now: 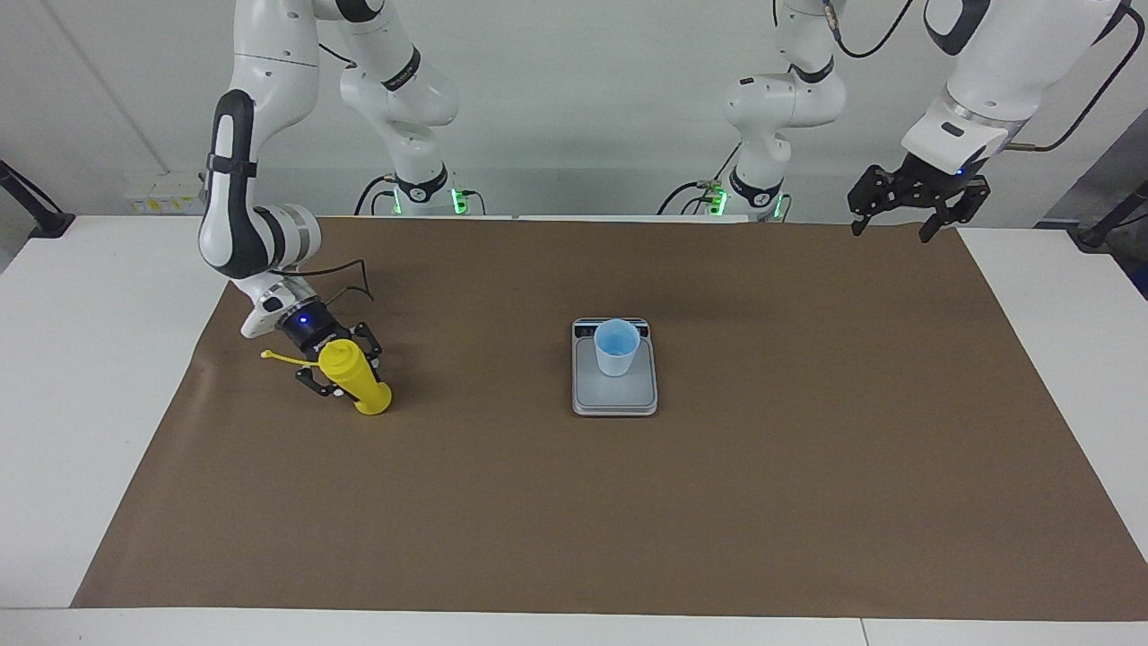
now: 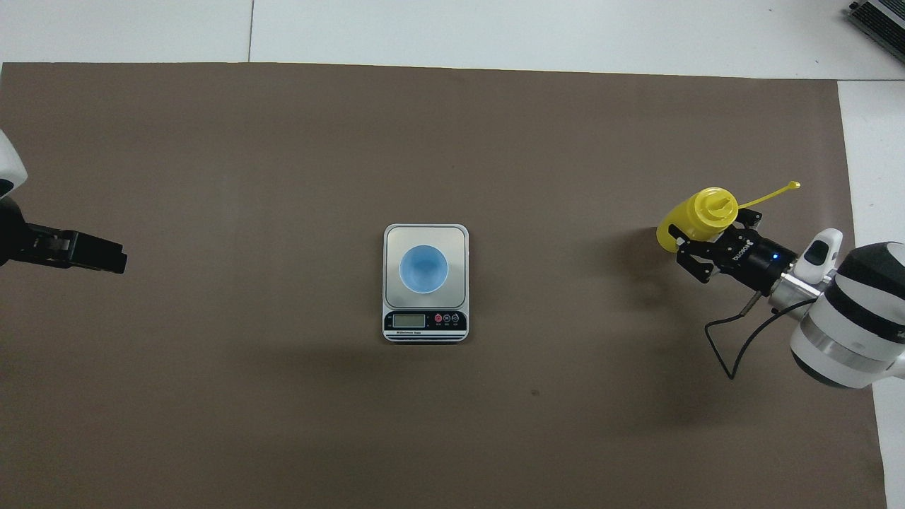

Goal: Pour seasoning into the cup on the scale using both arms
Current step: 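Grasp the yellow bottle with the right gripper and stand it upright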

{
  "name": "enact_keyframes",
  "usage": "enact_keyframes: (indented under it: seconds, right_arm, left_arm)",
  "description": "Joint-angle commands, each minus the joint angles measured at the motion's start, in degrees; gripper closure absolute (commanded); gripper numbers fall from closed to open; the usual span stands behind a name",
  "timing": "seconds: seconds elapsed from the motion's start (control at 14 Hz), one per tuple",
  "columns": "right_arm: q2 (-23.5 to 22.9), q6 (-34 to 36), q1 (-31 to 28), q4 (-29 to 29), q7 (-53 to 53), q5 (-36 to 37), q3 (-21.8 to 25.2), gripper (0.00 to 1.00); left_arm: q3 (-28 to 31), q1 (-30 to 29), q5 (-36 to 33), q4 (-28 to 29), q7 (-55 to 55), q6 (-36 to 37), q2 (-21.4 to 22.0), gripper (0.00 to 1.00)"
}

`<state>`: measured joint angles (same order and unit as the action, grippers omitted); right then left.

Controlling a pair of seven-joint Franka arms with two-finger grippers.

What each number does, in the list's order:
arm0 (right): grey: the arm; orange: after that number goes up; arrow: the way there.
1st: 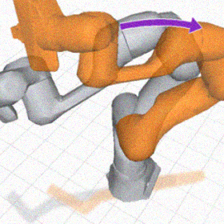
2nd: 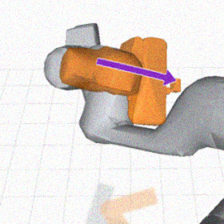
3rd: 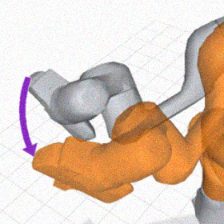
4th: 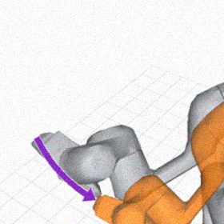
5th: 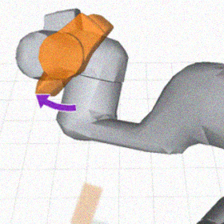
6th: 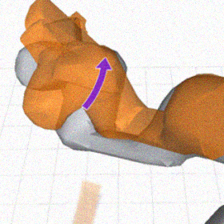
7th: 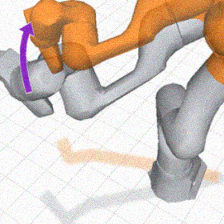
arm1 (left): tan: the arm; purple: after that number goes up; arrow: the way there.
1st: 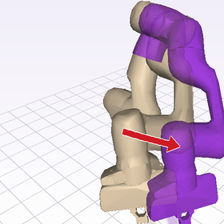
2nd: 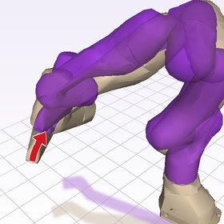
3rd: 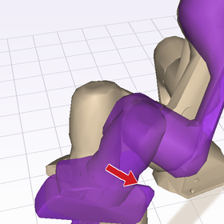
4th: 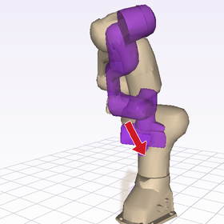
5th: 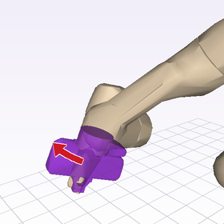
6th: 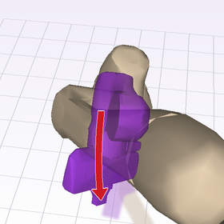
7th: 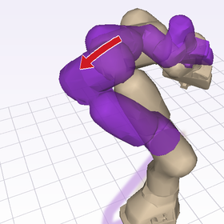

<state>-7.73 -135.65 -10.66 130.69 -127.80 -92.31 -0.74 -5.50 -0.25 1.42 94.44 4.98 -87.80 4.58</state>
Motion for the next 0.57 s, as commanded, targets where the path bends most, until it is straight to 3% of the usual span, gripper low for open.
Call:
enact_keyframes:
  seconds: [0.0, 0.5]
  right_arm:
    - [4.9, -3.81, 2.3, 0.61, 8.24, 5.45, -0.4, 1.0]
    - [6.5, -8.38, 8.8, -0.97, 18.0, 18.2, -0.49, 1.0]
  left_arm:
    - [-0.48, -0.45, -0.72, 1.18, -0.5, -0.97, 0.79, 0.0]
    - [-0.48, -0.45, -0.72, 1.18, -0.59, -0.88, 0.79, 0.0]
